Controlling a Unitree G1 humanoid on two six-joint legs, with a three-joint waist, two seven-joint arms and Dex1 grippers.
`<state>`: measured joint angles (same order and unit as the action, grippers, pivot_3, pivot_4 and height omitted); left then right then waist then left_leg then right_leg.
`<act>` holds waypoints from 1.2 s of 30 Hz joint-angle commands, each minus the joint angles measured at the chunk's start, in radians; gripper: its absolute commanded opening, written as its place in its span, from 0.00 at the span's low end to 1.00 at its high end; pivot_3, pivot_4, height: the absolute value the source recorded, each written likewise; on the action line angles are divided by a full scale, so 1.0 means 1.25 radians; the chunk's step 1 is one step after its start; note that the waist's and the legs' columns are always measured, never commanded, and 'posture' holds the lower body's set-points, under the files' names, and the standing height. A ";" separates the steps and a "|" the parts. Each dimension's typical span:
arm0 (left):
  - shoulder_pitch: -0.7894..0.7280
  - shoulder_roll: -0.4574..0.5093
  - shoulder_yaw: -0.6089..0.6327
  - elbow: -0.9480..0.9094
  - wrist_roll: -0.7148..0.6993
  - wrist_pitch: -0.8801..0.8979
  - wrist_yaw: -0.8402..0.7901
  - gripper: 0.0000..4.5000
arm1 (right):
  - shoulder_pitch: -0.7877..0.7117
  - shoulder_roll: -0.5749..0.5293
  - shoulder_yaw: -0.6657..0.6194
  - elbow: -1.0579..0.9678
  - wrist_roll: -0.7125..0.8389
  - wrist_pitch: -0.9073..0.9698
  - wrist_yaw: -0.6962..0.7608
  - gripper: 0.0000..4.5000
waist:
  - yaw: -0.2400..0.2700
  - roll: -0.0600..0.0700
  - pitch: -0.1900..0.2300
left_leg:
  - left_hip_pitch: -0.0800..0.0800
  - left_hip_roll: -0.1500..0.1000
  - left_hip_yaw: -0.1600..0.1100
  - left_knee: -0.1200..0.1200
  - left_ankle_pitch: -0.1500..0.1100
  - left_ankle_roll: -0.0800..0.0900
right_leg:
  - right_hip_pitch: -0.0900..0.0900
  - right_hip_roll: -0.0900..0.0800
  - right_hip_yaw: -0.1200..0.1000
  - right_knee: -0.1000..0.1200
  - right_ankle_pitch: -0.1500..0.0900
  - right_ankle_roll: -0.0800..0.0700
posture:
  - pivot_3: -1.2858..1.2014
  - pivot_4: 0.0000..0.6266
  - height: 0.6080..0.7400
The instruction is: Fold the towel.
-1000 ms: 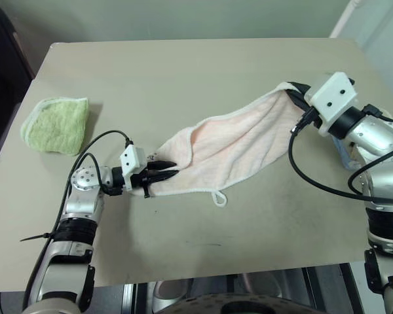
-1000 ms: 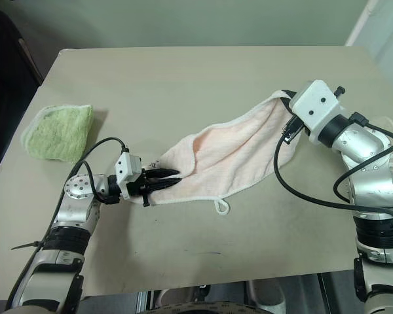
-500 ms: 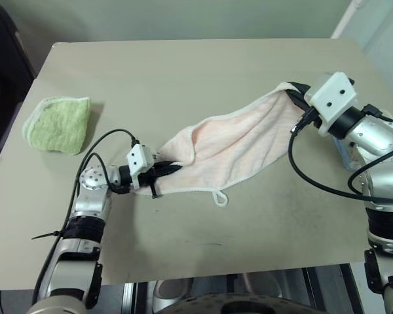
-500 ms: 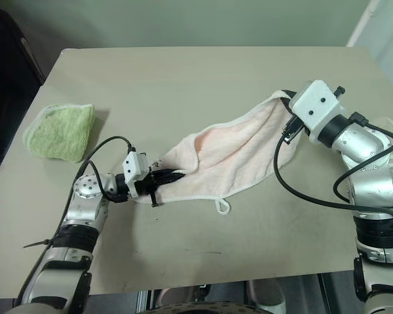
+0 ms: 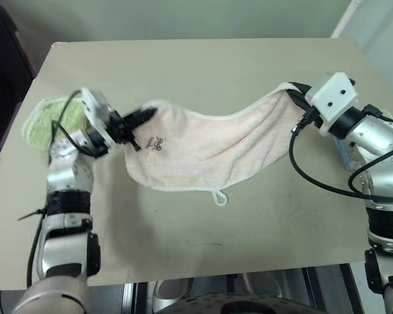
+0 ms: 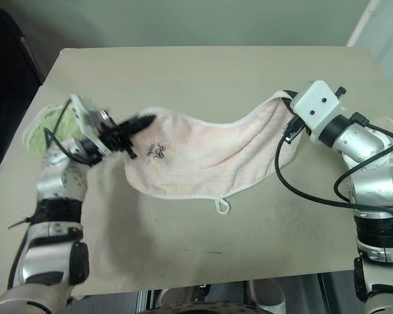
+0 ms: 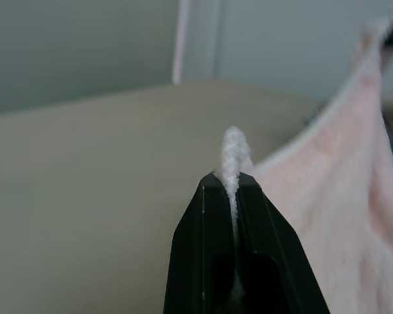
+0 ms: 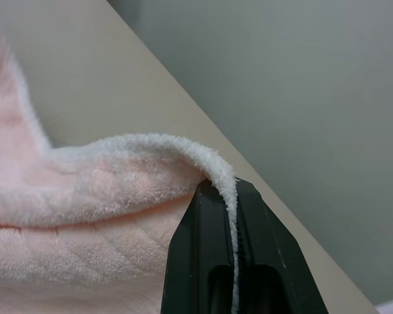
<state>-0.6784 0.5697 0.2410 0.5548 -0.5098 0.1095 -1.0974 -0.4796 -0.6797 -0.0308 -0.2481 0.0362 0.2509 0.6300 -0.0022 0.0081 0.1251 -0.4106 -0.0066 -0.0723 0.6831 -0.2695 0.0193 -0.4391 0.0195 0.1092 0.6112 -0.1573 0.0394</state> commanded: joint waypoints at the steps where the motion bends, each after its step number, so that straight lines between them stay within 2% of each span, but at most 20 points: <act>1: -0.078 0.014 0.047 0.082 -0.011 0.012 0.045 0.01 | -0.025 -0.013 -0.052 0.017 0.019 -0.021 -0.005 0.00 | 0.000 0.000 0.000 | 0.000 0.000 0.000 0.000 0.000 0.000 | 0.000 0.000 0.000 0.000 0.000 0.000 | 0.52 0.24 1.00; 6: -0.238 0.033 0.083 0.306 0.033 -0.062 0.153 0.01 | -0.063 -0.033 -0.083 0.117 0.035 -0.053 0.007 0.00 | 0.000 0.000 0.000 | 0.000 0.000 0.000 0.000 0.002 0.000 | 0.000 0.000 0.000 0.000 0.001 0.000 | 0.52 0.24 1.00; 9: -0.351 0.036 0.099 0.455 0.055 -0.099 0.233 0.01 | -0.137 -0.049 -0.100 0.261 0.054 -0.091 0.028 0.00 | 0.000 0.000 0.000 | -0.001 0.000 0.000 -0.001 0.002 0.000 | -0.001 0.000 0.000 -0.001 0.001 0.001 | 0.52 0.24 1.00; 12: -0.422 0.029 0.095 0.543 0.096 -0.154 0.302 0.01 | -0.226 -0.067 -0.086 0.424 0.048 -0.149 0.057 0.00 | 0.000 0.000 0.001 | -0.004 -0.001 0.000 -0.001 0.004 0.001 | -0.004 -0.001 0.000 -0.001 0.002 0.002 | 0.52 0.24 1.00; 17: -0.493 -0.002 0.097 0.607 0.156 -0.260 0.427 0.01 | -0.430 -0.076 -0.028 0.737 -0.017 -0.303 0.071 0.00 | -0.002 0.002 0.002 | -0.008 -0.001 0.001 -0.002 0.005 0.000 | -0.008 -0.001 0.001 -0.001 0.003 0.002 | 0.52 0.24 1.00; 18: -0.509 -0.006 0.100 0.615 0.161 -0.252 0.441 0.01 | -0.477 -0.075 -0.017 0.795 -0.032 -0.333 0.061 0.00 | -0.002 0.003 0.002 | -0.009 -0.001 0.001 -0.003 0.007 -0.004 | -0.010 -0.001 0.000 -0.001 0.003 0.002 | 0.52 0.24 1.00; 21: -0.534 -0.010 0.113 0.625 0.168 -0.242 0.457 0.01 | -0.559 -0.075 0.004 0.908 -0.058 -0.403 0.048 0.00 | -0.005 0.003 0.002 | -0.017 -0.001 0.001 -0.005 0.010 -0.009 | -0.020 -0.001 0.000 0.000 0.003 0.001 | 0.52 0.24 1.00; 23: -0.533 -0.006 0.101 0.623 0.196 -0.295 0.458 0.01 | -0.576 -0.080 0.006 0.930 -0.059 -0.429 0.066 0.00 | -0.005 0.003 0.002 | -0.021 0.000 0.001 -0.006 0.011 -0.010 | -0.023 -0.001 0.000 0.000 0.003 0.001 | 0.52 0.24 1.00; 25: -0.515 -0.003 0.106 0.620 0.200 -0.327 0.419 0.01 | -0.547 -0.085 -0.001 0.904 -0.042 -0.438 0.100 0.00 | -0.004 0.003 0.003 | -0.021 0.000 0.001 -0.009 0.011 -0.010 | -0.024 -0.001 0.000 -0.001 0.003 0.001 | 0.52 0.24 1.00; 27: -0.484 0.003 0.123 0.615 0.181 -0.336 0.323 0.01 | -0.467 -0.096 -0.015 0.815 -0.010 -0.424 0.142 0.00 | -0.002 0.003 0.002 | -0.022 0.000 0.001 -0.010 0.011 -0.010 | -0.024 -0.002 0.000 -0.001 0.003 0.001 | 0.52 0.24 1.00; 30: -0.431 0.021 0.155 0.605 0.150 -0.326 0.195 0.01 | -0.302 -0.116 -0.051 0.603 0.059 -0.339 0.188 0.00 | -0.001 0.003 0.003 | -0.021 -0.001 0.000 -0.010 0.010 -0.010 | -0.022 -0.002 0.000 -0.002 0.003 0.001 | 0.52 0.24 1.00; 32: -0.378 0.045 0.166 0.594 0.137 -0.312 0.097 0.01 | -0.159 -0.134 -0.090 0.405 0.124 -0.234 0.205 0.00 | -0.001 0.003 0.003 | -0.023 -0.002 0.002 -0.008 0.009 -0.010 | -0.024 -0.002 0.000 -0.002 0.002 0.002 | 0.52 0.24 1.00; 36: -0.311 0.085 0.188 0.578 0.111 -0.265 -0.015 0.01 | 0.050 -0.167 -0.148 0.123 0.212 -0.075 0.222 0.00 | -0.002 0.003 0.003 | -0.026 0.000 0.001 -0.003 0.009 -0.011 | -0.025 -0.001 -0.001 -0.001 0.001 0.002 | 0.52 0.24 1.00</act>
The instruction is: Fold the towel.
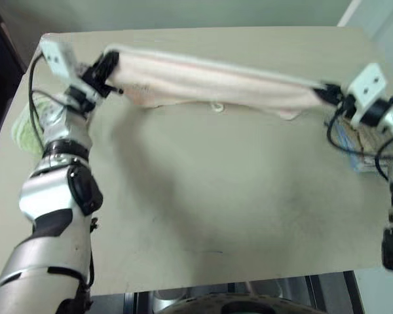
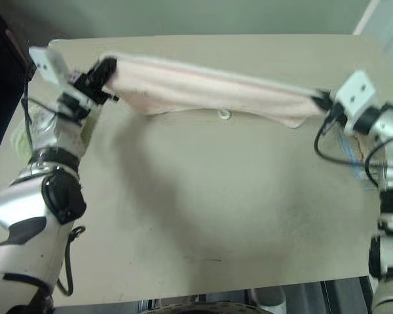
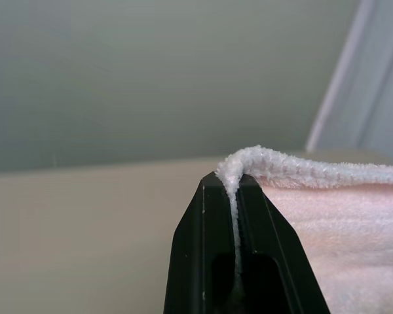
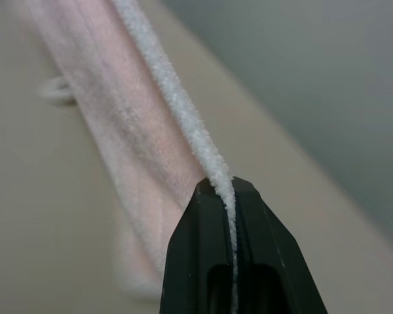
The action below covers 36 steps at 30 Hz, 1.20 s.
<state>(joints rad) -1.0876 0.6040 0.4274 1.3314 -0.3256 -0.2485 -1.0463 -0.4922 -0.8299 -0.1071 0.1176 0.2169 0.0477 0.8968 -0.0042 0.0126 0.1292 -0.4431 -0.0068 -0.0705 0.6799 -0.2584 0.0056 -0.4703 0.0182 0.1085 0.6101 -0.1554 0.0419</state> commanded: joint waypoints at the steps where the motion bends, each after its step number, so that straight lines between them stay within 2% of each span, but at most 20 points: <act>1: 0.032 0.068 0.043 -0.049 -0.043 0.034 -0.075 0.01 | 0.099 -0.053 -0.102 -0.224 0.087 0.123 0.006 0.00 | 0.000 0.000 0.000 | 0.000 0.000 0.000 0.001 0.000 0.000 | 0.000 0.000 0.000 -0.001 0.000 0.000 | 0.52 0.24 1.00; 4: 0.091 0.098 0.037 -0.075 -0.049 0.078 -0.162 0.01 | 0.198 -0.076 -0.142 -0.342 0.132 0.204 0.013 0.00 | -0.001 -0.001 0.000 | 0.004 0.000 0.000 0.006 -0.001 0.001 | 0.005 0.000 0.000 0.001 0.002 0.001 | 0.52 0.24 1.00; 6: 0.148 0.131 0.021 -0.103 -0.051 0.153 -0.255 0.01 | 0.266 -0.091 -0.166 -0.400 0.147 0.235 0.028 0.00 | -0.003 -0.001 0.000 | 0.009 0.000 0.000 0.007 -0.006 0.012 | 0.011 0.000 0.000 0.001 0.002 0.001 | 0.52 0.24 1.00; 10: 0.268 0.185 -0.026 -0.188 -0.041 0.296 -0.379 0.01 | 0.397 -0.118 -0.199 -0.481 0.170 0.276 0.069 0.00 | -0.005 -0.001 0.000 | 0.019 0.000 0.000 0.008 -0.008 0.015 | 0.020 0.000 0.001 0.001 0.000 -0.007 | 0.52 0.24 1.00; 15: 0.398 0.228 -0.069 -0.333 -0.049 0.425 -0.434 0.01 | 0.540 -0.147 -0.234 -0.542 0.188 0.298 0.137 0.00 | 0.000 -0.002 0.000 | 0.019 0.000 -0.002 0.015 -0.006 0.015 | 0.022 0.002 0.001 0.004 0.004 -0.008 | 0.52 0.24 1.00; 19: 0.501 0.267 -0.085 -0.425 -0.060 0.485 -0.446 0.01 | 0.603 -0.151 -0.251 -0.551 0.177 0.293 0.159 0.00 | -0.001 -0.004 -0.001 | 0.020 -0.001 -0.002 0.015 -0.005 0.014 | 0.022 0.002 0.001 0.004 0.004 -0.009 | 0.52 0.24 1.00; 26: 0.632 0.315 -0.102 -0.536 -0.090 0.546 -0.452 0.01 | 0.666 -0.163 -0.259 -0.545 0.154 0.270 0.197 0.00 | -0.002 -0.005 -0.002 | 0.019 0.000 -0.002 0.015 -0.008 0.010 | 0.019 0.003 0.001 0.005 0.005 -0.011 | 0.52 0.24 1.00; 36: 0.568 0.274 -0.076 -0.516 -0.120 0.519 -0.341 0.01 | 0.573 -0.159 -0.197 -0.478 0.135 0.243 0.169 0.00 | 0.001 -0.005 -0.002 | 0.019 0.001 -0.003 0.015 -0.010 0.008 | 0.017 0.005 0.002 0.006 0.004 -0.012 | 0.52 0.24 1.00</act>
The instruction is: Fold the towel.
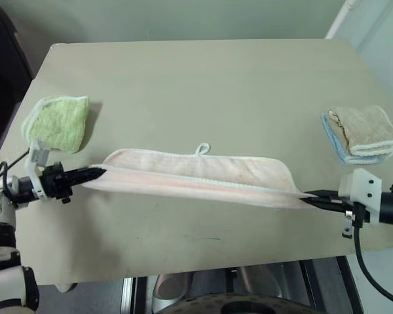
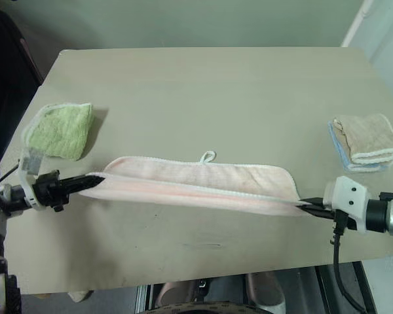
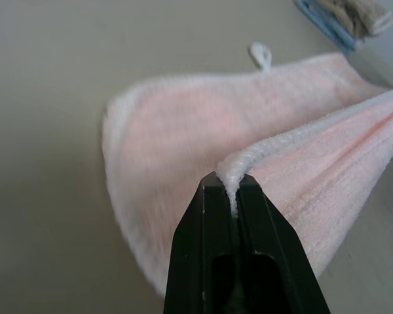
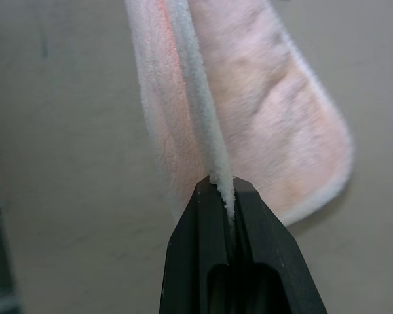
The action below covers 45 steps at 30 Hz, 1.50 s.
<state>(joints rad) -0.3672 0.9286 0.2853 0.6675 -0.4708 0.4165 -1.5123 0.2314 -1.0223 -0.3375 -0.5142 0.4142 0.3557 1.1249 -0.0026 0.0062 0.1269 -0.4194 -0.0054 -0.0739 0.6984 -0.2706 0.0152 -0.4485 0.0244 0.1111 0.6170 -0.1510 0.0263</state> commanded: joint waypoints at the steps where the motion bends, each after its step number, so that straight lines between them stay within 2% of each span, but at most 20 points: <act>1: -0.008 0.015 0.037 0.016 -0.005 -0.014 0.033 0.01 | -0.007 -0.005 -0.011 0.029 -0.024 -0.004 -0.014 0.00 | 0.000 0.000 0.000 | 0.000 0.000 0.000 0.000 0.000 0.000 | 0.000 0.000 0.000 0.000 0.000 0.000 | 0.52 0.24 1.00; 5: -0.009 0.015 0.035 0.017 -0.007 -0.015 0.034 0.01 | -0.009 -0.006 -0.008 0.031 -0.024 -0.006 -0.015 0.00 | 0.000 0.000 0.000 | 0.000 0.001 0.000 -0.001 -0.001 -0.001 | -0.001 0.001 0.000 0.000 -0.001 0.000 | 0.52 0.24 1.00; 6: -0.028 0.001 0.040 0.027 -0.008 -0.029 0.057 0.01 | -0.040 0.002 0.007 0.046 -0.026 -0.010 -0.027 0.00 | 0.000 0.000 0.000 | 0.000 0.001 0.000 -0.001 -0.001 -0.001 | -0.001 0.001 0.000 0.000 -0.001 0.000 | 0.52 0.24 1.00; 9: -0.090 -0.059 0.024 0.077 0.020 -0.115 0.121 0.01 | -0.235 0.082 0.127 0.185 -0.088 -0.057 -0.105 0.00 | -0.001 -0.001 -0.001 | 0.002 0.001 0.000 0.000 0.000 0.000 | 0.001 0.001 0.000 0.000 0.001 -0.001 | 0.52 0.24 1.00; 13: -0.124 -0.078 0.031 0.122 0.028 -0.148 0.152 0.01 | -0.326 0.140 0.190 0.288 -0.143 -0.108 -0.131 0.00 | -0.004 -0.001 0.000 | 0.002 0.001 0.000 0.000 0.003 0.005 | 0.002 0.002 0.001 -0.003 0.008 0.000 | 0.52 0.24 1.00; 24: -0.122 -0.083 0.024 0.150 0.041 -0.178 0.150 0.01 | -0.397 0.178 0.252 0.383 -0.182 -0.162 -0.129 0.00 | -0.003 -0.001 0.000 | 0.000 0.002 0.000 -0.001 0.003 0.004 | 0.001 0.002 0.000 -0.004 0.007 0.000 | 0.52 0.24 1.00; 29: -0.135 -0.097 0.016 0.150 0.041 -0.164 0.153 0.01 | -0.404 0.189 0.263 0.378 -0.162 -0.130 -0.111 0.00 | -0.002 -0.001 0.000 | 0.000 0.002 0.000 -0.001 0.003 0.004 | 0.000 0.002 0.000 -0.004 0.007 0.000 | 0.52 0.24 1.00; 31: -0.146 -0.107 0.015 0.159 0.045 -0.160 0.165 0.00 | -0.399 0.194 0.262 0.360 -0.129 -0.110 -0.089 0.10 | -0.002 -0.001 0.000 | 0.000 0.002 0.000 -0.001 0.003 0.004 | 0.001 0.002 0.000 -0.004 0.008 0.000 | 0.52 0.24 1.00; 32: -0.150 -0.111 0.014 0.163 0.047 -0.155 0.168 0.08 | -0.398 0.199 0.260 0.352 -0.116 -0.102 -0.083 0.15 | -0.002 -0.001 0.000 | 0.000 0.002 0.000 -0.001 0.003 0.004 | 0.001 0.002 0.000 -0.004 0.008 0.000 | 0.52 0.24 1.00; 34: -0.153 -0.115 0.015 0.166 0.047 -0.146 0.171 0.16 | -0.399 0.204 0.258 0.346 -0.106 -0.097 -0.081 0.29 | -0.003 -0.001 0.000 | 0.000 0.002 0.000 -0.001 0.003 0.004 | 0.001 0.002 0.000 -0.004 0.007 0.000 | 0.52 0.24 1.00; 40: -0.154 -0.118 0.018 0.165 0.047 -0.136 0.172 0.64 | -0.400 0.206 0.257 0.345 -0.107 -0.096 -0.082 0.77 | -0.003 -0.001 0.000 | 0.000 0.002 0.000 -0.001 0.003 0.003 | 0.000 0.002 0.000 -0.004 0.007 0.000 | 0.52 0.24 1.00; 43: -0.137 -0.116 0.047 0.160 0.041 -0.178 0.206 0.86 | -0.378 0.207 0.211 0.329 -0.074 -0.089 -0.095 0.99 | -0.002 -0.001 0.000 | 0.000 0.002 0.000 -0.001 0.003 0.003 | 0.001 0.002 0.000 -0.004 0.007 0.000 | 0.52 0.24 1.00; 45: -0.140 -0.120 0.078 0.170 0.030 -0.222 0.242 1.00 | -0.372 0.216 0.173 0.320 -0.044 -0.063 -0.121 1.00 | -0.002 -0.001 0.000 | 0.000 0.002 0.000 -0.001 0.003 0.003 | 0.000 0.002 0.001 -0.004 0.007 0.000 | 0.52 0.24 1.00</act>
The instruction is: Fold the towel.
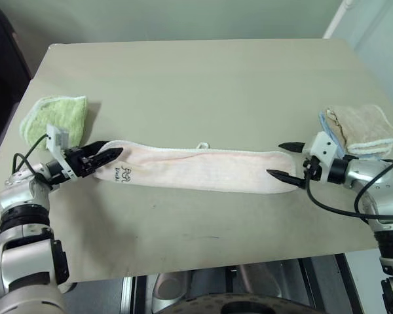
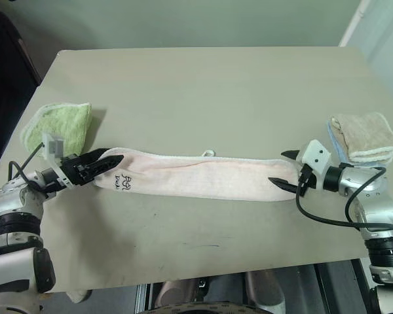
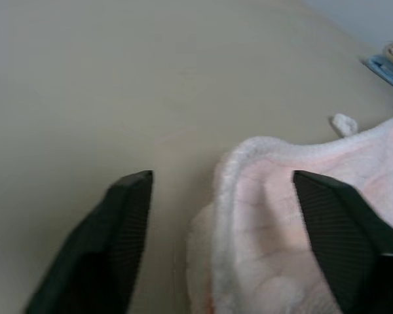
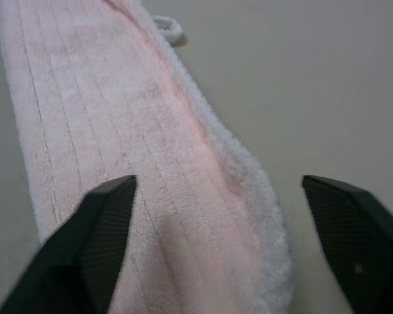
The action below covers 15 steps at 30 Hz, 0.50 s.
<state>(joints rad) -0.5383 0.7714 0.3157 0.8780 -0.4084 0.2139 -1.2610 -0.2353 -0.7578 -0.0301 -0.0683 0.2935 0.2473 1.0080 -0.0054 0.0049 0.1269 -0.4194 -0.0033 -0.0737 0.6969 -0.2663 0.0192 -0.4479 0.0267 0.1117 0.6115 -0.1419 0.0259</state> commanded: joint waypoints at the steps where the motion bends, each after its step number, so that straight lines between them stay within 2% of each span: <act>1: -0.006 0.004 0.069 0.009 -0.025 -0.079 0.058 1.00 | 0.003 0.008 -0.092 -0.043 0.070 0.042 -0.039 1.00 | 0.000 0.000 0.000 | 0.000 0.000 0.000 0.000 0.000 0.000 | 0.000 0.000 0.000 0.000 0.000 0.000 | 0.52 0.24 1.00; 6: -0.027 -0.005 0.150 0.007 -0.090 -0.084 0.078 1.00 | 0.046 0.022 -0.192 -0.134 0.200 0.216 -0.111 1.00 | 0.002 0.000 0.000 | 0.000 0.000 0.000 0.000 0.000 -0.001 | 0.000 0.000 0.000 0.000 0.000 0.000 | 0.52 0.24 1.00; 8: -0.031 -0.010 0.161 -0.038 -0.127 -0.039 0.045 1.00 | 0.064 0.037 -0.244 -0.185 0.331 0.373 -0.167 1.00 | 0.002 0.000 0.000 | 0.000 0.000 0.000 0.000 0.000 -0.001 | 0.000 0.000 0.000 0.000 -0.001 0.000 | 0.52 0.24 1.00; 13: 0.034 -0.033 0.091 -0.270 -0.201 0.123 -0.063 1.00 | 0.102 0.057 -0.312 -0.239 0.601 0.675 -0.305 1.00 | 0.003 -0.001 0.000 | 0.000 -0.001 0.001 0.000 0.000 -0.001 | 0.001 0.000 0.000 0.000 -0.002 0.001 | 0.52 0.24 1.00; 15: 0.061 -0.055 0.062 -0.372 -0.230 0.174 -0.068 1.00 | 0.100 0.076 -0.336 -0.233 0.687 0.733 -0.369 1.00 | 0.003 -0.001 0.000 | 0.000 -0.001 0.001 0.000 0.000 -0.002 | 0.001 0.000 0.001 -0.001 -0.002 0.002 | 0.52 0.24 1.00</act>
<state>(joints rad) -0.4772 0.7127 0.4179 0.5240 -0.6510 0.3763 -1.3254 -0.1022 -0.6698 -0.3970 -0.3379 1.0383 1.0948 0.6141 -0.0015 0.0040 0.1273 -0.4194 -0.0051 -0.0726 0.6968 -0.2668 0.0172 -0.4465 0.0267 0.1135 0.6104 -0.1450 0.0285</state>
